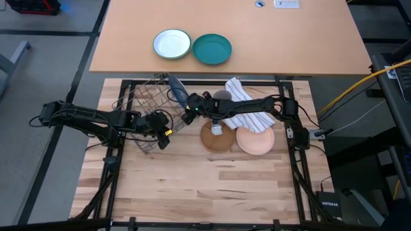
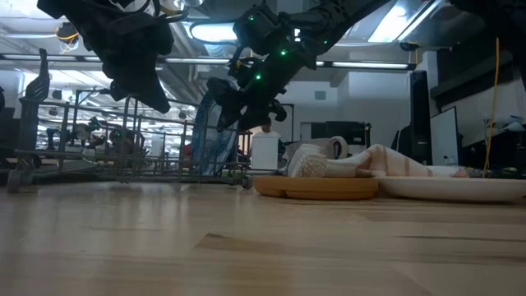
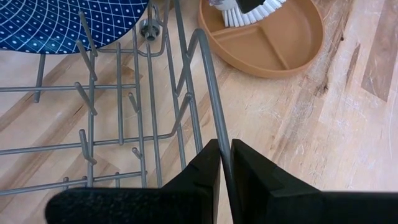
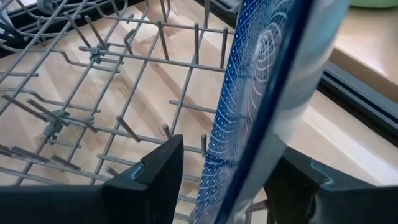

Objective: Sort dishes
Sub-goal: Put the blue plate into the dish rack, then put the light orange plate into the dish rack

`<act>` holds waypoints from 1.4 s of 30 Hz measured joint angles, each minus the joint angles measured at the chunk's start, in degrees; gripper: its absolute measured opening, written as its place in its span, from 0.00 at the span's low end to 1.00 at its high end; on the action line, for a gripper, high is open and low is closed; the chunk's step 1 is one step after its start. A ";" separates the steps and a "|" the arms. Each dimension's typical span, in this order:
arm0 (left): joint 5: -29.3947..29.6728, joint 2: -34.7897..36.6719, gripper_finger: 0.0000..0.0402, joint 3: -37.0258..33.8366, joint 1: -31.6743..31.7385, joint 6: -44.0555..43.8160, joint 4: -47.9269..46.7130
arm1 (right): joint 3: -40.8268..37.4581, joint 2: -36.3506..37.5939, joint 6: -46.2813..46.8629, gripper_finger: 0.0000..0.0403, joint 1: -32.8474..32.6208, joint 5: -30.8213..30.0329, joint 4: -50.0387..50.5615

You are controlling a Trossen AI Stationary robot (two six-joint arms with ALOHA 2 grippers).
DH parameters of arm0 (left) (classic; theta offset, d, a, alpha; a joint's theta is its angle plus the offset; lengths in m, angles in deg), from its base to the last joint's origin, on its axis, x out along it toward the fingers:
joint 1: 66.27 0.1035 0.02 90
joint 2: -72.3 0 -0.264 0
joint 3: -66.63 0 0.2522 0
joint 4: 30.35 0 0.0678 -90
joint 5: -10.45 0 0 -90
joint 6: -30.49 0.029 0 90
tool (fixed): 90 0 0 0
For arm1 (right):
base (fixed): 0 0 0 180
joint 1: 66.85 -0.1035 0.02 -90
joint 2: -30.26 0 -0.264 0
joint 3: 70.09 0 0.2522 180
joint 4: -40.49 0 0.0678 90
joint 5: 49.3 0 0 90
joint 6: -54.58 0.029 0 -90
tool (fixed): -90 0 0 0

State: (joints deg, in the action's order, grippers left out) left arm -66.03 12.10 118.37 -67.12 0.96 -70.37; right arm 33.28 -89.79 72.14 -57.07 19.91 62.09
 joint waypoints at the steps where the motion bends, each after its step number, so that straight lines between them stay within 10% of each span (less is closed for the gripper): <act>1: 0.00 -0.01 0.07 0.00 0.00 -0.02 0.00 | 0.00 0.00 -0.02 0.50 -0.02 0.00 -0.21; 42: 0.00 -0.04 0.08 0.00 0.02 3.88 -0.14 | 31.66 0.02 -21.26 0.50 -7.00 -12.22 34.88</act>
State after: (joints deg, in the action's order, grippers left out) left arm -66.03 12.05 118.37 -67.09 4.84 -70.51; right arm 64.93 -89.77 50.88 -64.08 7.69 96.96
